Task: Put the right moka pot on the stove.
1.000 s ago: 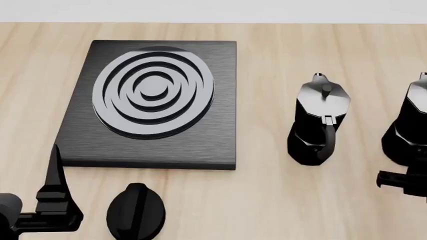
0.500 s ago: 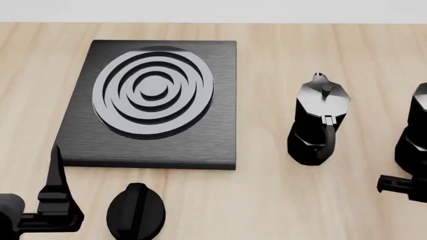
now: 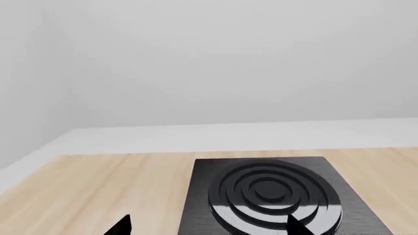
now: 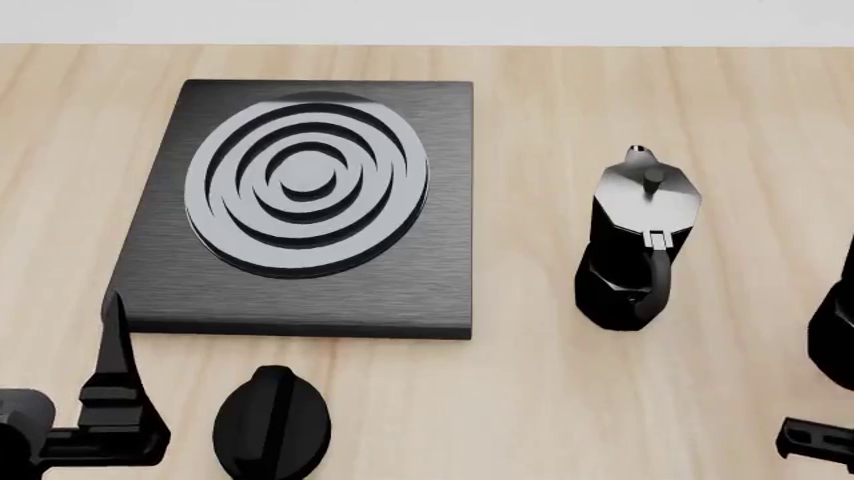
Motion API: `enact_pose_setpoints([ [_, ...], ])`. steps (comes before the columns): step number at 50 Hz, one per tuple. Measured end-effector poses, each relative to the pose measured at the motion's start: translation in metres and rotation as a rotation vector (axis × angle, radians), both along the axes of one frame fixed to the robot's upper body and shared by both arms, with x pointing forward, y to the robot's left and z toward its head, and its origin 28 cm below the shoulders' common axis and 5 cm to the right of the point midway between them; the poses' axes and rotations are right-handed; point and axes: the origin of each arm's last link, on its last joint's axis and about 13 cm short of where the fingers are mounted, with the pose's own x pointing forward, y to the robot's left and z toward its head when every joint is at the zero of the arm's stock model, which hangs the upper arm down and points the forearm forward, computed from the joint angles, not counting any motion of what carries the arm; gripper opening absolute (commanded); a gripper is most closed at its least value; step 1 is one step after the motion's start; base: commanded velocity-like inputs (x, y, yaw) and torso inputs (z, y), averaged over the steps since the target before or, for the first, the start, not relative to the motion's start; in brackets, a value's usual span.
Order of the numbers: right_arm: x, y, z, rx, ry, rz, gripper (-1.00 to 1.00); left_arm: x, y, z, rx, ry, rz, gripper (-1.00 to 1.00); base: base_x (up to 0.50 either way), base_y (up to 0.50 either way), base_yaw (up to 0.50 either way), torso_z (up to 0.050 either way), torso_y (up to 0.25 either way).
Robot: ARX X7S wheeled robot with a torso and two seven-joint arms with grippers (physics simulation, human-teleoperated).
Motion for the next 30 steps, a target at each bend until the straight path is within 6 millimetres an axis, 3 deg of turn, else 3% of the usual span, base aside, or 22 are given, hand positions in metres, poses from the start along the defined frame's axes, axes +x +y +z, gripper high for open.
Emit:
enact_pose_setpoints([
  [14, -0.034, 0.011, -0.002, -0.022, -0.032, 0.017, -1.0, 0.0, 0.0, 0.0, -0.002, 0.0, -0.001, 1.0, 0.0, 0.0, 0.0, 0.0, 0.001],
  [30, -0.059, 0.023, 0.002, -0.043, -0.062, 0.052, -1.0, -0.001, 0.0, 0.0, -0.005, 0.0, -0.007, 1.0, 0.0, 0.0, 0.0, 0.0, 0.001],
])
